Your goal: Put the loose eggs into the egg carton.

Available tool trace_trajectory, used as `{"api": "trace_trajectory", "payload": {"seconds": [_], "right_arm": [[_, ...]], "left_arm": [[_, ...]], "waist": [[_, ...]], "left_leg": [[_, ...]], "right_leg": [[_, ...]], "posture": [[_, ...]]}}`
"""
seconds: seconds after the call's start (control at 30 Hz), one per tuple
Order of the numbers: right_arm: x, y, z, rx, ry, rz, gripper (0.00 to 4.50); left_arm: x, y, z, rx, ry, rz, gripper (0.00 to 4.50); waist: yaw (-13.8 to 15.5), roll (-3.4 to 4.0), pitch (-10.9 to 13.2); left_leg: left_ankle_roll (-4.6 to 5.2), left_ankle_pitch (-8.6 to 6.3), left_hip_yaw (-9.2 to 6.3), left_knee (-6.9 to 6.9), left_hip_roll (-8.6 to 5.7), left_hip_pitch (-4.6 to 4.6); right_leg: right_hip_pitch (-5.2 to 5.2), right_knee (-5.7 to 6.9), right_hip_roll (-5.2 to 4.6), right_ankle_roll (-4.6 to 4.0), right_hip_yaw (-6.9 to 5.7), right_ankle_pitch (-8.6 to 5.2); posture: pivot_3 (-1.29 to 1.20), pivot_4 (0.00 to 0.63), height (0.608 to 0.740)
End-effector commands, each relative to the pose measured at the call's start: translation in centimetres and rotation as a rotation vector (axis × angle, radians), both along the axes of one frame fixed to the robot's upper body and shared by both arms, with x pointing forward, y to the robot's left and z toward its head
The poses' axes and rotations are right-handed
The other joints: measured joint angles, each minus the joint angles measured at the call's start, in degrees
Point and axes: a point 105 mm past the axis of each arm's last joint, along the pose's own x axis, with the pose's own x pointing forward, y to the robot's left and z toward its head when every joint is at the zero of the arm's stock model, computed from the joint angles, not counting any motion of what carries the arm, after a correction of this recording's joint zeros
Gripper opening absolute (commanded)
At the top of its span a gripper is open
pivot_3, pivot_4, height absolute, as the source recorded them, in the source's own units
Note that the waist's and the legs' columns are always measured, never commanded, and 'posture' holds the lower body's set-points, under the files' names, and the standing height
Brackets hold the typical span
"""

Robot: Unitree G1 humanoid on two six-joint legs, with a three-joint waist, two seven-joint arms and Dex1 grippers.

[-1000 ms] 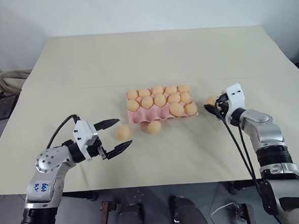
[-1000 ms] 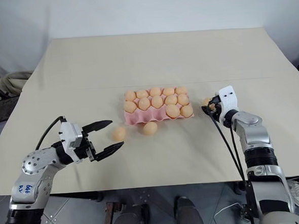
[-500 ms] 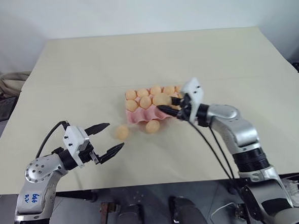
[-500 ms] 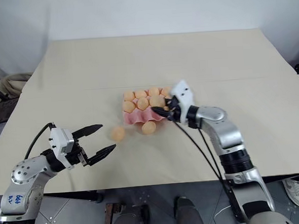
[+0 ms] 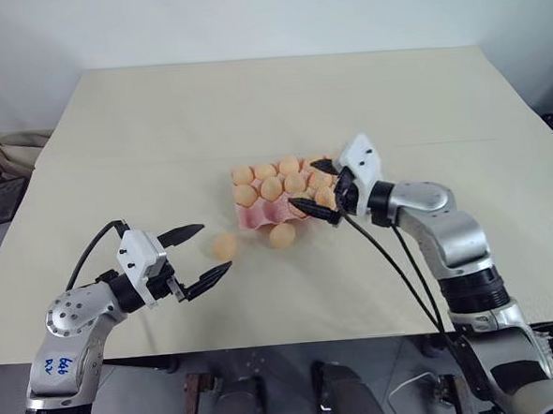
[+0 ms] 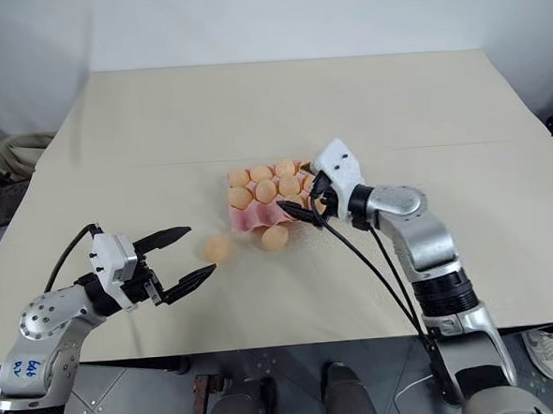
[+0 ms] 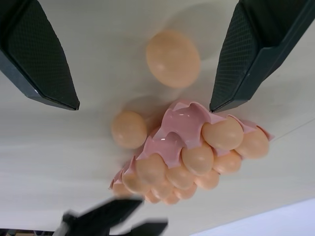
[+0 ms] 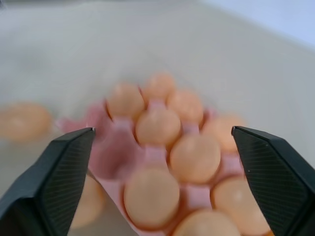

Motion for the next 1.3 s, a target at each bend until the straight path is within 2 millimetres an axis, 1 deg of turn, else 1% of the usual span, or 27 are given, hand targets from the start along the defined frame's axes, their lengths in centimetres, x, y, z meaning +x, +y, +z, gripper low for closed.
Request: {"api": "trace_trajectory", "payload": {"seconds": [0.03,0.13,0.23,0.3,0.37,0.43,0.57,0.6,0.67,0.73,0.87,0.97,1.07,1.13,1.23,1.3], "right_arm": [[-2.8,-3.5,0.3,0.033,-0.066,0.042,4.46],[-5.0,-6.5,-1.2,0.017,-0.065,0.054,4.46],[-6.8,-9.9,-3.5,-0.046,-0.025,0.012,4.46],[-7.6,-10.8,-4.1,-0.072,-0.012,-0.001,4.46],[-7.8,-11.5,-4.1,-0.041,-0.010,-0.036,4.46],[-8.0,-11.8,-4.2,-0.046,-0.011,-0.049,4.46],[-8.3,-11.6,-4.0,-0.033,-0.015,-0.065,4.46],[-8.4,-11.6,-4.0,-0.036,-0.013,-0.067,4.46],[-8.7,-11.9,-4.2,-0.046,-0.002,-0.087,4.46],[-8.8,-12.2,-4.2,-0.051,0.002,-0.106,4.46],[-9.2,-12.4,-4.0,-0.050,-0.004,-0.133,4.46],[-9.8,-12.1,-3.5,-0.040,-0.018,-0.150,4.46],[-10.3,-11.7,-3.3,-0.032,-0.021,-0.159,4.46],[-10.6,-11.5,-3.2,-0.027,-0.024,-0.166,4.46],[-10.8,-11.2,-2.9,-0.019,-0.029,-0.171,4.46],[-10.9,-11.1,-2.7,-0.016,-0.031,-0.173,4.46]], "left_arm": [[-0.2,0.2,0.9,-0.002,-0.035,-0.003,4.50],[-0.1,0.5,0.4,0.010,-0.019,-0.002,4.50],[0.1,0.6,-0.1,0.004,0.011,0.006,4.50],[0.1,0.4,-0.3,-0.010,0.030,-0.007,4.50],[0.0,0.1,-0.5,-0.002,0.034,-0.023,4.50],[0.0,-0.3,-0.7,0.009,0.034,-0.033,4.50],[0.3,-1.4,-1.1,0.020,0.051,-0.072,4.50],[0.3,-2.1,-1.2,0.021,0.054,-0.099,4.50],[0.9,-4.2,-1.5,0.022,0.055,-0.168,4.50],[1.4,-5.6,-1.8,0.023,0.057,-0.210,4.50],[2.5,-8.3,-2.7,0.035,0.057,-0.237,4.50],[3.8,-10.6,-3.7,0.039,0.071,-0.216,4.50],[5.5,-11.9,-4.4,0.061,0.086,-0.156,4.50],[6.1,-13.0,-4.7,0.069,0.088,-0.151,4.50],[7.2,-13.6,-5.2,0.078,0.111,-0.095,4.50],[7.4,-13.9,-5.5,0.083,0.124,-0.081,4.50]], "waist": [[0.66,0.00,0.00],[1.20,0.00,0.00],[1.32,0.00,0.00],[1.21,0.00,0.00],[0.86,0.00,0.00],[0.69,0.00,0.00],[0.93,0.00,0.00],[1.09,0.00,0.00],[1.44,0.00,0.00],[1.86,0.00,0.00],[2.01,0.00,0.00],[1.99,0.00,-0.01],[2.35,0.00,-0.01],[2.42,-0.02,-0.02],[2.46,-0.02,-0.02],[2.49,-0.02,-0.02]], "left_leg": [[0.04,-0.02,-0.05,0.01,-0.01,0.00],[0.17,-0.15,-0.02,0.04,-0.01,0.01],[0.22,-0.21,0.19,0.06,0.00,0.06],[0.11,-0.30,0.27,0.07,0.02,0.14],[0.09,-0.31,0.40,0.11,0.09,0.24],[0.04,-0.33,0.45,0.15,0.11,0.34],[0.02,-0.32,0.47,0.21,0.15,0.37],[0.02,-0.32,0.49,0.22,0.15,0.37],[0.01,-0.32,0.50,0.23,0.15,0.37],[0.01,-0.32,0.49,0.24,0.14,0.33],[0.06,-0.34,0.51,0.25,0.12,0.23],[0.15,-0.33,0.54,0.23,0.13,0.24],[0.23,-0.28,0.54,0.31,0.15,0.25],[0.22,-0.29,0.54,0.43,0.15,0.28],[0.17,-0.32,0.57,0.58,0.14,0.34],[0.13,-0.34,0.56,0.83,0.15,0.31]], "right_leg": [[0.07,-0.07,-0.01,0.00,-0.05,0.00],[0.28,-0.46,-0.03,0.00,-0.10,0.00],[0.32,-0.55,-0.06,0.01,-0.04,0.00],[0.35,-0.53,-0.06,0.01,0.01,0.00],[0.35,-0.44,-0.02,0.01,0.10,0.00],[0.38,-0.31,-0.02,0.01,0.17,0.00],[0.39,-0.21,-0.02,-0.02,0.17,0.00],[0.39,-0.20,-0.03,-0.02,0.18,0.00],[0.39,-0.22,-0.03,-0.02,0.19,0.00],[0.41,-0.27,-0.06,-0.01,0.15,0.00],[0.38,-0.42,-0.05,0.06,0.15,0.04],[0.37,-0.41,-0.02,0.08,0.15,0.05],[0.39,-0.34,0.02,0.09,0.11,0.05],[0.44,-0.24,0.04,0.10,0.12,0.06],[0.52,-0.13,0.04,0.16,0.16,0.09],[0.54,-0.03,0.03,0.18,0.17,0.10]], "posture": [[0.00,0.150,0.740],[0.00,0.150,0.740],[0.00,0.150,0.740],[0.00,0.150,0.740],[0.00,0.150,0.740],[0.00,0.150,0.740],[0.00,0.150,0.740],[0.00,0.150,0.740],[0.00,0.150,0.740],[0.00,0.150,0.740],[0.00,0.150,0.740],[0.00,0.150,0.740],[0.00,0.150,0.740],[0.00,0.150,0.740],[0.00,0.150,0.740],[0.00,0.150,0.740]]}}
